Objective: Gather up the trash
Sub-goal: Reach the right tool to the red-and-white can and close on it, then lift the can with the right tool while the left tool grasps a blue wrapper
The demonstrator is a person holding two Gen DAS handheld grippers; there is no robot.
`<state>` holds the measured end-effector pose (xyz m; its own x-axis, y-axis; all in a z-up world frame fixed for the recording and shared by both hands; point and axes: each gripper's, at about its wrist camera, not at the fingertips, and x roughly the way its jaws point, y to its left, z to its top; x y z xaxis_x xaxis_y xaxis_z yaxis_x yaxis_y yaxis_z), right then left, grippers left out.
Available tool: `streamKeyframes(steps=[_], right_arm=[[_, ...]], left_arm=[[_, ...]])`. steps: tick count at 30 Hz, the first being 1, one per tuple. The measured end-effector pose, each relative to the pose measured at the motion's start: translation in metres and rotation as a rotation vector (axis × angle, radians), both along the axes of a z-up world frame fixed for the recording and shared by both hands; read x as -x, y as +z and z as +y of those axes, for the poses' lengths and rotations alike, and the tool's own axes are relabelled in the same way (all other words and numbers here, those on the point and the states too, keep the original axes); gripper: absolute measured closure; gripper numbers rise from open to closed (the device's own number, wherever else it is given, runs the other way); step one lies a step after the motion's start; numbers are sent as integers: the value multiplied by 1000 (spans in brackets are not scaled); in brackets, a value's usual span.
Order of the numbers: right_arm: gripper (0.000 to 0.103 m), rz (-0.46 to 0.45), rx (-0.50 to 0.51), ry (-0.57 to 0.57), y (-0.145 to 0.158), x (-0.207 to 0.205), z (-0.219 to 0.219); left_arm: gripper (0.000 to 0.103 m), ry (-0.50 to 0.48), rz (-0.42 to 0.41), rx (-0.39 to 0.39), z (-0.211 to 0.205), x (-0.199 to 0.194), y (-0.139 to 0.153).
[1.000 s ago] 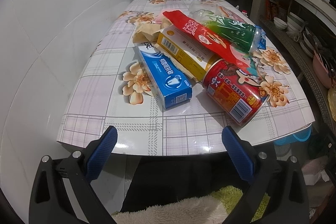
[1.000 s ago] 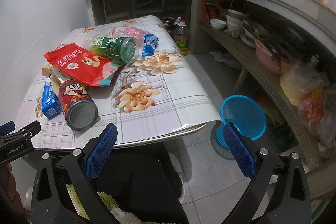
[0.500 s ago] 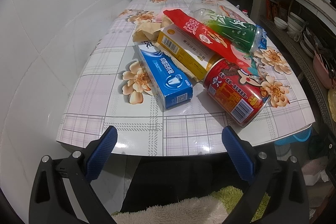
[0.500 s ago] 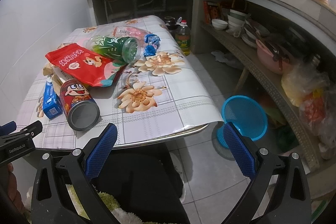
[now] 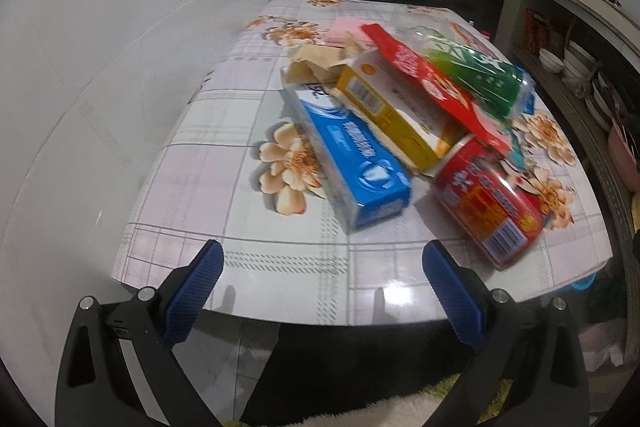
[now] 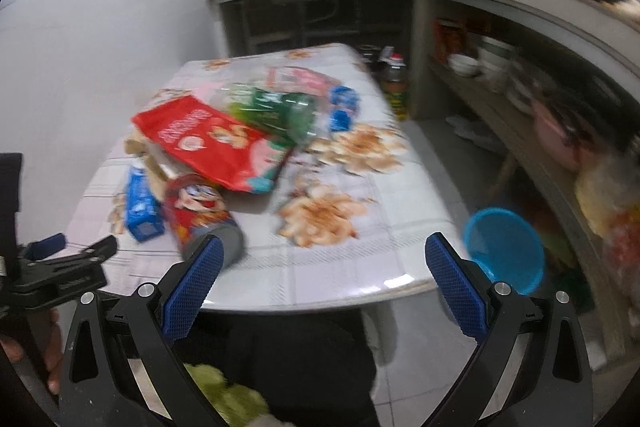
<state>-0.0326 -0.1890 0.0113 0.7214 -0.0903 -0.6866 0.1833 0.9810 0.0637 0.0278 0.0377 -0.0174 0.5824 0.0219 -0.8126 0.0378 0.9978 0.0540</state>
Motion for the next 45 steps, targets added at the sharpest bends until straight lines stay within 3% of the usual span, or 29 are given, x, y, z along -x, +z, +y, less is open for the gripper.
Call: streamKeyframes(steps=[8, 12, 17, 22, 27, 31, 37, 40, 45], right_arm=[[11, 158, -212, 308, -11, -79, 33], [19, 286, -206, 420, -28, -114, 58], [24, 419, -167, 500, -54, -146, 79], [36, 482, -126, 530, -71, -156, 89], [37, 455, -126, 548, -72, -150, 84], [37, 336, -165, 543, -57, -126, 60], [38, 159, -146, 431, -44, -88, 27], [38, 72, -87, 361, -39, -72, 15], [38, 11, -132, 285, -46, -83, -3]], left_arm=[[6, -21, -10, 40, 21, -16, -13], [5, -69, -22, 83, 27, -21, -20], [5, -140, -94, 201, 32, -19, -22], [6, -179, -114, 244, 28, -21, -23], [6, -220, -123, 259, 19, -21, -22], [6, -241, -125, 262, 15, -21, -23], [6, -266, -119, 266, 11, -23, -25], [6, -282, -125, 260, 7, -24, -24], [6, -306, -142, 252, -2, -28, -22]])
